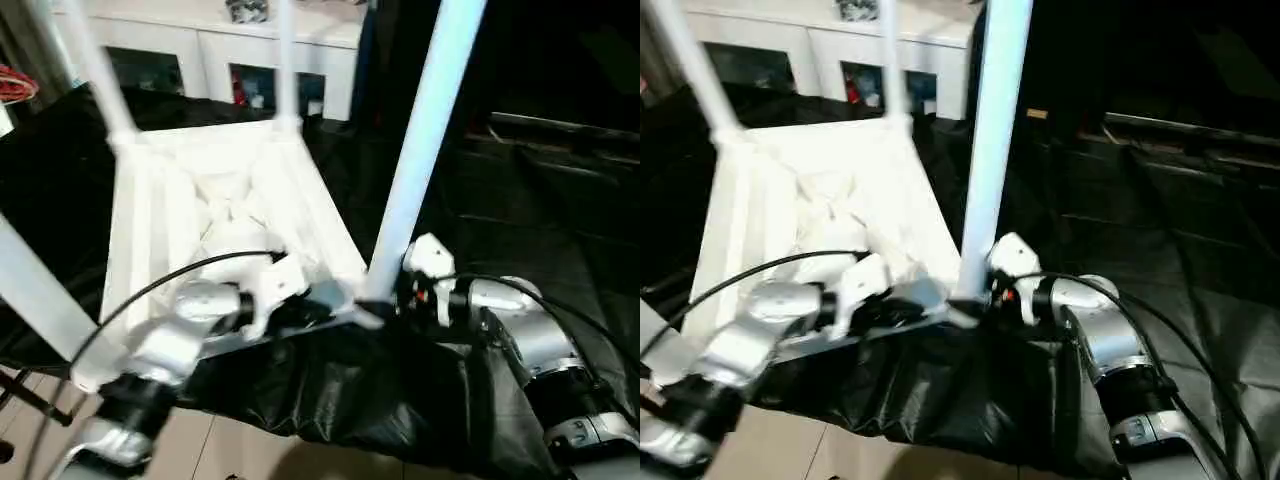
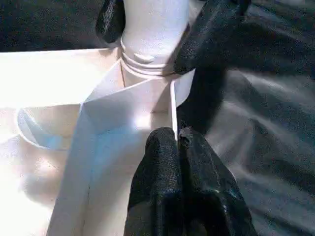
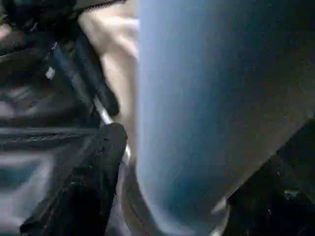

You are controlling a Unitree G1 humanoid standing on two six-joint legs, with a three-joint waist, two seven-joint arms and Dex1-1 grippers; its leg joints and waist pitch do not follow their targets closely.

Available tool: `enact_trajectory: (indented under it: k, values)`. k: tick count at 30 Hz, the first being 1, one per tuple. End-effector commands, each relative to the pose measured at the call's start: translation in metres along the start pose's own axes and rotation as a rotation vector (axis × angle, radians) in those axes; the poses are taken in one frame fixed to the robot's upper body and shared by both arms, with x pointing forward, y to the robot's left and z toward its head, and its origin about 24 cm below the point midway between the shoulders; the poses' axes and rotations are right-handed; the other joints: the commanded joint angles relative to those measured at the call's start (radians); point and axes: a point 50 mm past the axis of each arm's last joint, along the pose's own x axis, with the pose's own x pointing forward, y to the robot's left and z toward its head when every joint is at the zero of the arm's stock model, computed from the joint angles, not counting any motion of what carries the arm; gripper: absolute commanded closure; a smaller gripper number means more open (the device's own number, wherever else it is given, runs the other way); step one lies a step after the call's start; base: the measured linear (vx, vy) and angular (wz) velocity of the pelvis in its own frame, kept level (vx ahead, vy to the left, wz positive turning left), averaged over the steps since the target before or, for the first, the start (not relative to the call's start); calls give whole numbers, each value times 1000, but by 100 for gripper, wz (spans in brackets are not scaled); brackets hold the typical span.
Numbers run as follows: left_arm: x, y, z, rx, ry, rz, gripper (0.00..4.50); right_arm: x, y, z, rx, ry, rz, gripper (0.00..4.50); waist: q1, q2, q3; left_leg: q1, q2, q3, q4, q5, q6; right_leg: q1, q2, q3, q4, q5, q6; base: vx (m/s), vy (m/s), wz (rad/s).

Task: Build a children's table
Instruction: Rotate leg to tighten

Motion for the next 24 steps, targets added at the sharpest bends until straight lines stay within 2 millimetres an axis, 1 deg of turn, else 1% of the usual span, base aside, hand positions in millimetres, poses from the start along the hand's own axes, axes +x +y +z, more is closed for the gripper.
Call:
enact_trajectory:
  k: [1,2,3,4,5,6,7,8,9,12,15,17,19,20,22,23,24]
  values:
    - [3,-5,18,83,-61,-84,450,2,5,-1,-17,32,108,167,2,1,-69,11,66,-16,-60,-154,75,48,-89,73,-57,-184,-214,0,0,0]
    - [2,-4,17,85,-56,-85,450,0,5,0,-20,35,122,167,3,2,-68,13,66,-15,-60,-163,74,45,-87,73,-58,-190,-216,0,0,0]
    - [0,-4,16,85,-51,-87,450,-1,4,0,-20,35,132,188,2,2,-67,13,67,-14,-60,-175,71,44,-88,74,-59,-199,-216,0,0,0]
    - [-1,-3,15,86,-48,-91,450,-2,4,0,-20,34,140,188,4,2,-67,14,67,-15,-61,-192,62,44,-89,75,-61,-220,-214,0,0,0]
    - [-2,-3,15,86,-47,-93,450,-3,4,1,-19,34,154,199,4,1,-66,12,66,-15,-61,-204,55,45,-90,76,-62,-239,-209,0,0,0]
    - [-4,-2,15,84,-45,-98,450,-4,4,1,-20,36,172,199,5,2,-66,13,66,-15,-61,-210,53,45,-91,76,-63,-248,-206,0,0,0]
    - [-5,-2,15,83,-43,-102,450,-5,5,2,-21,37,177,214,5,1,-65,13,66,-15,-61,-219,47,44,-92,76,-65,-269,-200,0,0,0]
    - [-5,-2,15,83,-41,-106,450,-5,5,2,-21,38,180,214,5,0,-64,13,65,-15,-60,-225,42,43,-93,77,-67,-288,-194,0,0,0]
    - [-6,-2,14,82,-38,-115,450,-6,5,2,-21,39,189,226,6,0,-63,13,65,-15,-60,-231,40,43,-93,77,-68,-305,-188,0,0,0]
    - [-8,-3,14,79,-33,-130,450,-6,5,1,-17,39,207,241,6,-1,-64,11,65,-16,-60,-227,37,44,-93,77,-68,-314,-180,0,0,0]
    - [-8,-2,13,76,-31,-130,450,-6,6,0,-13,44,220,245,6,-2,-66,10,64,-16,-59,-214,38,44,-92,77,-66,-297,-183,0,0,0]
    - [-4,0,14,73,-34,-92,450,-3,9,-2,0,37,221,248,6,-2,-67,9,64,-16,-58,-198,42,45,-92,76,-63,-272,-189,0,0,0]
    - [1,4,16,60,-40,-27,450,0,13,-4,13,24,215,250,7,-2,-67,9,64,-15,-57,-197,45,45,-92,76,-64,-270,-191,0,0,0]
    - [2,5,16,56,-42,-10,450,1,14,-5,17,19,213,251,9,-2,-65,14,65,-13,-57,-206,44,40,-92,77,-67,-282,-190,0,0,0]
    - [12,12,20,26,-41,107,450,12,18,-7,63,-35,140,251,13,-1,-60,19,66,-11,-58,-236,32,35,-91,78,-74,-331,-181,0,0,0]
    - [16,13,22,17,-42,133,450,17,17,-9,81,-42,90,251,14,-3,-56,24,64,-12,-59,-272,20,33,-93,75,-84,-398,-163,0,0,0]
    - [19,13,23,7,-43,158,450,21,16,-10,100,-47,38,251,10,-6,-55,20,64,-18,-63,-294,5,37,-94,72,-84,-449,-144,0,0,0]
